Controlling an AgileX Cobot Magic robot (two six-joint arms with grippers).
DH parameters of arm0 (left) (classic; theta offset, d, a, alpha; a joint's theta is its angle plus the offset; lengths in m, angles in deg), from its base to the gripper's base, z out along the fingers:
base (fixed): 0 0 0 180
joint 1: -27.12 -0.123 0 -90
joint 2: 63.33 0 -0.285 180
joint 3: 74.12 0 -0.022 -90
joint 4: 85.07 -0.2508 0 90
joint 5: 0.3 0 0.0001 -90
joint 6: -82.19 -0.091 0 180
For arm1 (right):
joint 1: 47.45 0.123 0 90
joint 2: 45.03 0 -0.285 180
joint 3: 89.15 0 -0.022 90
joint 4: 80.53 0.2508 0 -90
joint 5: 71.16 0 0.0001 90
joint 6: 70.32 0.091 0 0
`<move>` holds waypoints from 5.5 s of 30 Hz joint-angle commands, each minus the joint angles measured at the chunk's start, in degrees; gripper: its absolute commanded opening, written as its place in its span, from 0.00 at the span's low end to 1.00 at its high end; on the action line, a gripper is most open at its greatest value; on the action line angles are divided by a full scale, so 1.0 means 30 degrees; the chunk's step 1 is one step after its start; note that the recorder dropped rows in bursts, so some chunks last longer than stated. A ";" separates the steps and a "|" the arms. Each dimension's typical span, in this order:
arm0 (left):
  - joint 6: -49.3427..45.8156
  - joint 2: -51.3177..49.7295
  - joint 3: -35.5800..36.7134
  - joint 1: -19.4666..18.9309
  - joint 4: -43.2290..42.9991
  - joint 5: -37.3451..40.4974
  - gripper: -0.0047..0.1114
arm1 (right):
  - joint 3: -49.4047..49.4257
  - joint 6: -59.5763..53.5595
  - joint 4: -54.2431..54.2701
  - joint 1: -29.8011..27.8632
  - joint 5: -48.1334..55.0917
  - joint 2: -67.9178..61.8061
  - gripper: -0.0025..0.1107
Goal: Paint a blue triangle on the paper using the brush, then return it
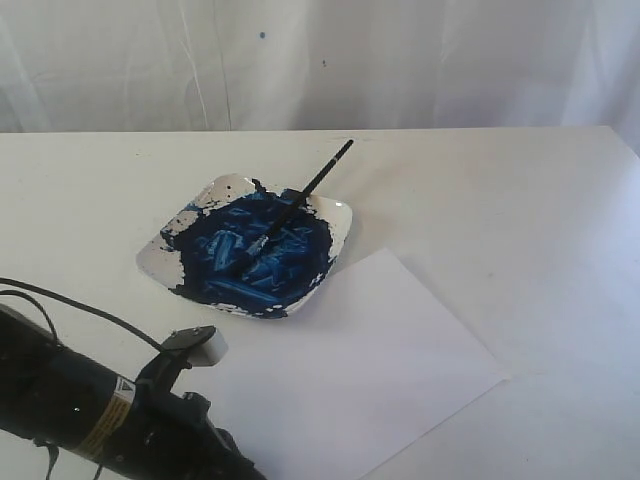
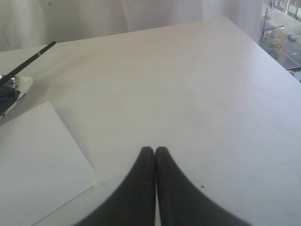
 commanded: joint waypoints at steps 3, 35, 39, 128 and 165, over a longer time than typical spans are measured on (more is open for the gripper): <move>0.0111 -0.0052 0.0114 -0.0021 0.0039 0.0413 0.04 | 0.0044 -0.0002 0.0000 -0.0093 -0.0248 0.0129 0.02; -0.0354 0.0779 0.0114 0.0383 0.0775 0.0723 0.04 | 0.0044 -0.0002 0.0000 -0.0093 -0.0248 0.0129 0.02; -0.0354 0.1178 0.0114 0.1382 0.0622 0.1711 0.04 | 0.0044 -0.0002 0.0000 -0.0093 -0.0248 0.0129 0.02; 0.0696 -0.1562 -0.0118 0.1288 -0.0018 0.0231 0.04 | 0.0044 -0.0002 0.0000 -0.0093 -0.0248 0.0129 0.02; 0.0592 -0.0360 -0.0118 -0.0251 -0.1255 -0.1683 0.04 | 0.0044 -0.0002 0.0000 -0.0093 -0.0248 0.0129 0.02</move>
